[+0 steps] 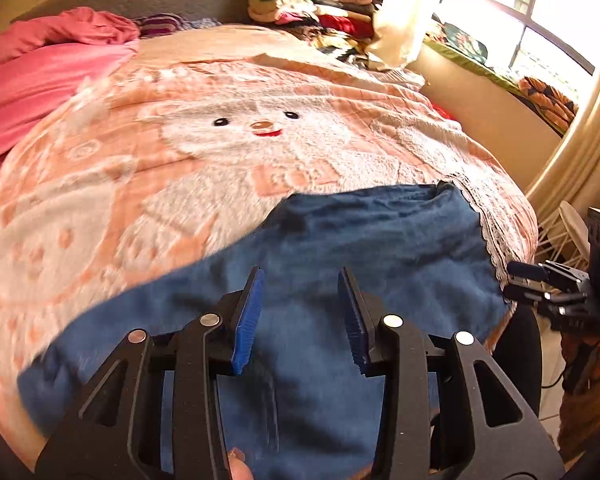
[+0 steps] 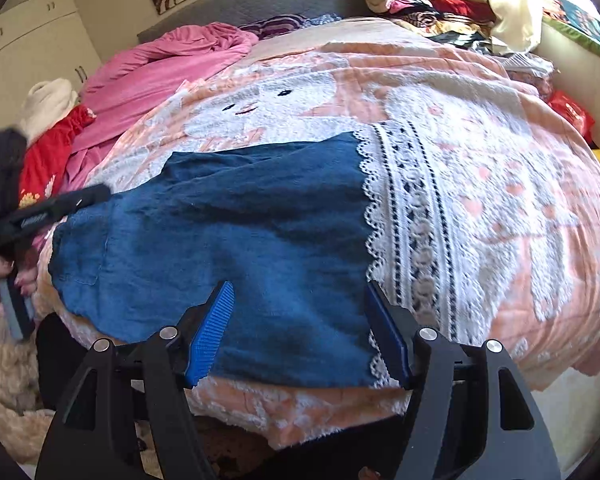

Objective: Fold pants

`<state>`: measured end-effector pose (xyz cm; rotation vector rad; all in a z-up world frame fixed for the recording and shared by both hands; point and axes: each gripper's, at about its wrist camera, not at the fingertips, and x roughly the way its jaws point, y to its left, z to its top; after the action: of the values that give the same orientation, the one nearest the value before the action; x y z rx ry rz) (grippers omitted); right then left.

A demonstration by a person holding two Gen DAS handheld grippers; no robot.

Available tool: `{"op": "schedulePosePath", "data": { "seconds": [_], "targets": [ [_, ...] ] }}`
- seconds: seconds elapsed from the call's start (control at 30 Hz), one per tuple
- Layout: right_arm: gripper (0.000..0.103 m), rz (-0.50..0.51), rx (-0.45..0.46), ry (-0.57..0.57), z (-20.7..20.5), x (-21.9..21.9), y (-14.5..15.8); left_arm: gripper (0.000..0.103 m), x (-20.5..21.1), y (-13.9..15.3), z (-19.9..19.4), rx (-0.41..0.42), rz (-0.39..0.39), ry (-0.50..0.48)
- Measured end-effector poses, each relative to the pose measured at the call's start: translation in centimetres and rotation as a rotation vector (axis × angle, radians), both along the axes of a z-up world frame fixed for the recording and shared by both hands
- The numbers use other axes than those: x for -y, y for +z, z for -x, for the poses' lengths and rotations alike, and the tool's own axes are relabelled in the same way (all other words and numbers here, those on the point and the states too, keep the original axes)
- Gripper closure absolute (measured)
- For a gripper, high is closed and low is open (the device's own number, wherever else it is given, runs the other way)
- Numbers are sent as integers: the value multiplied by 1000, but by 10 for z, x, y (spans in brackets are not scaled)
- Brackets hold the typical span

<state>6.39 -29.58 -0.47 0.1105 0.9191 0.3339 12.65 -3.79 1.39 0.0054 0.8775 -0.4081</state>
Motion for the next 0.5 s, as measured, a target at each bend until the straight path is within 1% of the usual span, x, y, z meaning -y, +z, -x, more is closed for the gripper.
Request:
{"op": "schedulePosePath", "data": {
  "seconds": [0.1,0.2,0.27,0.33,0.4,0.47,0.5],
  "targets": [
    [37,28,6,10,-8,-5,-1,72,13,-8,-32,-14,-56,-19],
    [37,48,8,9,-17,-5,-4,72,17,-17,-60,-52,-33,-61],
    [37,53,5,-4,-22,-2,-6,67,19,-27,-74,-95,-22,-87],
    [37,58,-7,-20,-26,3,-11,67,20,-36,-83,-125,-18,-90],
    [37,57,-17,-32,-27,8,-15,67,21,-49,-92,-172,-1,-91],
    [37,64,-19,-37,-27,10,-20,67,23,-56,-95,-185,12,-92],
    [37,64,-17,-37,-27,10,-21,78,24,-56,-95,-181,17,-94]
  ]
}}
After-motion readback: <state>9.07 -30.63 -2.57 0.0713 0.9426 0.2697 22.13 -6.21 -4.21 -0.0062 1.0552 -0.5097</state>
